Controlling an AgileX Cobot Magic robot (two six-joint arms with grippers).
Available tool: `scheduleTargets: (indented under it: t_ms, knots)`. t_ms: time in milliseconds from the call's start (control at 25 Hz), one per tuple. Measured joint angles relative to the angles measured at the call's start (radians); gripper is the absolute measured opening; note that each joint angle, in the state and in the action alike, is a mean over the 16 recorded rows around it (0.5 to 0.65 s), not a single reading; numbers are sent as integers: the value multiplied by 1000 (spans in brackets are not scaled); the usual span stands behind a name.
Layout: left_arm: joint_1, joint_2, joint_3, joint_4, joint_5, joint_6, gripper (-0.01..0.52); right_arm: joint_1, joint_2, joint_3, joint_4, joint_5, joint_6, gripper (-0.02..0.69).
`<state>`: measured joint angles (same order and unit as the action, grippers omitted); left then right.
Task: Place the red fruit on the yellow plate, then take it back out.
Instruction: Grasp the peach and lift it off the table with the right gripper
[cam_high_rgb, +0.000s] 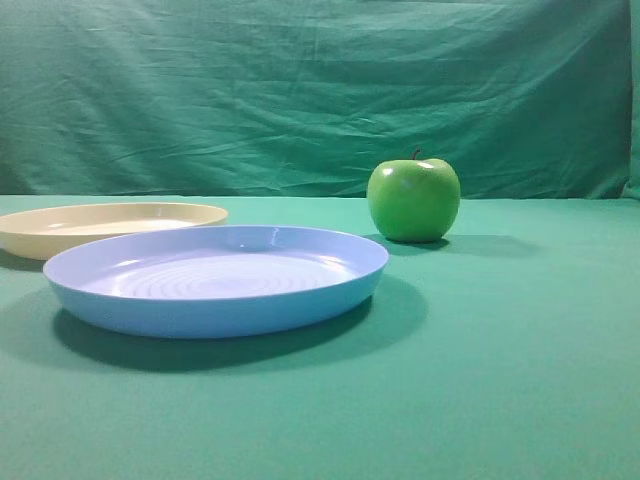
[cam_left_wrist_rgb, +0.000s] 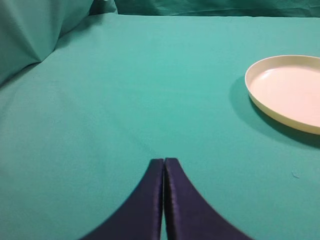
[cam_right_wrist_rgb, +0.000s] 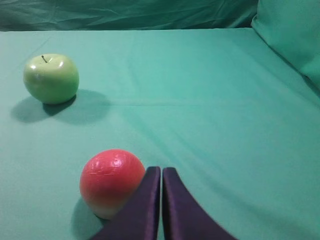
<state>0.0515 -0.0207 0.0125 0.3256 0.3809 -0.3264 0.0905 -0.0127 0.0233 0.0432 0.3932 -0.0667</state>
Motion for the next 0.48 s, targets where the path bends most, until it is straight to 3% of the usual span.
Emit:
scheduleTargets:
  t_ms: [480]
  knots:
    - [0,0,0,0,0,0,0,0,0,0,0,0,0,0]
